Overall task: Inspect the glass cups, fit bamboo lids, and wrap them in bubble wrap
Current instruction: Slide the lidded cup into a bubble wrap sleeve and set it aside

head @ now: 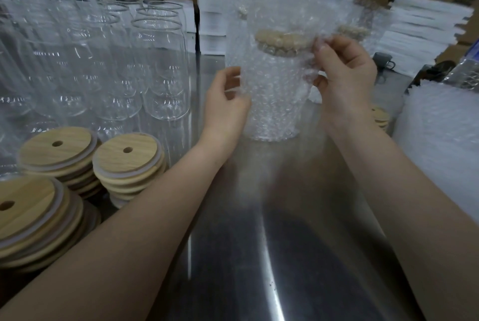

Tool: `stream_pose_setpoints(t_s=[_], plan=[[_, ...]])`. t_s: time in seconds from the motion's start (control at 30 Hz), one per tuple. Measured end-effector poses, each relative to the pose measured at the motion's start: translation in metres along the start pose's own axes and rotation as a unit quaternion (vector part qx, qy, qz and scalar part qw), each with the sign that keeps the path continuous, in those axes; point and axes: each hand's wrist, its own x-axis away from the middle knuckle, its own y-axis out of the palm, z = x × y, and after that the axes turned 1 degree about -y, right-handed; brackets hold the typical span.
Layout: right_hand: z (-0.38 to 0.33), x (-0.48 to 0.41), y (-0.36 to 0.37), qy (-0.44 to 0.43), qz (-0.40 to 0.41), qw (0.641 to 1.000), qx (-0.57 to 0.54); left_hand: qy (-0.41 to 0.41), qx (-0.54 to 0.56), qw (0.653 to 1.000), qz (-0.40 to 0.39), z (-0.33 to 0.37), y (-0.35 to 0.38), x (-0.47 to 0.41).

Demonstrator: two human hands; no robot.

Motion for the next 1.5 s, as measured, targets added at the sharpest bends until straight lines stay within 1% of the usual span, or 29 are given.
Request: stream_pose_setpoints(t_s=[0.1,0.23,0.37,0.43,0.57,0.7,0.87,0.97,1.03,1.23,1.37,1.43,1.5], plan=[[0.0,0.0,0.0,-0.003,-0.001,1.0,-0.003,-0.001,0.096,0.995,-0.004,0.018,0.002,-0.001],[0.001,-0.001,-0.001,-0.014,-0.004,1.0,-0.01,-0.021,0.127,0.992,-0.015,0.035,0.005,-0.003],[-0.001,-0.002,-0.001,-0.022,-0.014,0.999,-0.023,-0.02,0.132,0.991,0.004,0.044,0.001,-0.009],[-0.001,-0.002,-0.001,-0.022,-0.02,0.999,-0.015,-0.017,0.137,0.99,-0.003,0.047,-0.004,-0.013],[-0.001,-0.002,0.001,-0.029,-0.041,0.999,-0.004,0.006,0.099,0.995,-0.031,0.052,-0.006,-0.016],[-0.002,-0.002,0.002,-0.029,-0.03,0.999,-0.008,0.035,0.088,0.995,-0.024,0.055,-0.006,-0.016],[-0.002,-0.002,0.002,-0.002,-0.051,0.997,-0.054,0.078,0.082,0.994,-0.009,0.051,-0.008,-0.018],[-0.002,-0.002,0.002,0.024,-0.077,0.994,-0.074,0.091,0.075,0.993,-0.027,0.05,-0.009,-0.019],[-0.001,-0.003,0.002,0.037,-0.087,0.992,-0.087,0.079,0.095,0.992,-0.038,0.05,-0.009,-0.019],[0.003,-0.003,0.002,0.064,-0.083,0.987,-0.122,0.03,0.154,0.987,-0.026,0.042,-0.01,-0.02],[0.008,-0.002,0.004,0.059,-0.068,0.991,-0.094,0.03,0.171,0.985,-0.024,0.037,-0.009,-0.018],[0.011,-0.001,0.006,0.05,-0.049,0.995,-0.077,0.027,0.18,0.983,-0.002,0.036,-0.005,-0.015],[0.015,-0.001,0.005,0.03,-0.025,0.999,-0.035,0.017,0.19,0.981,0.027,0.035,0.0,-0.012]])
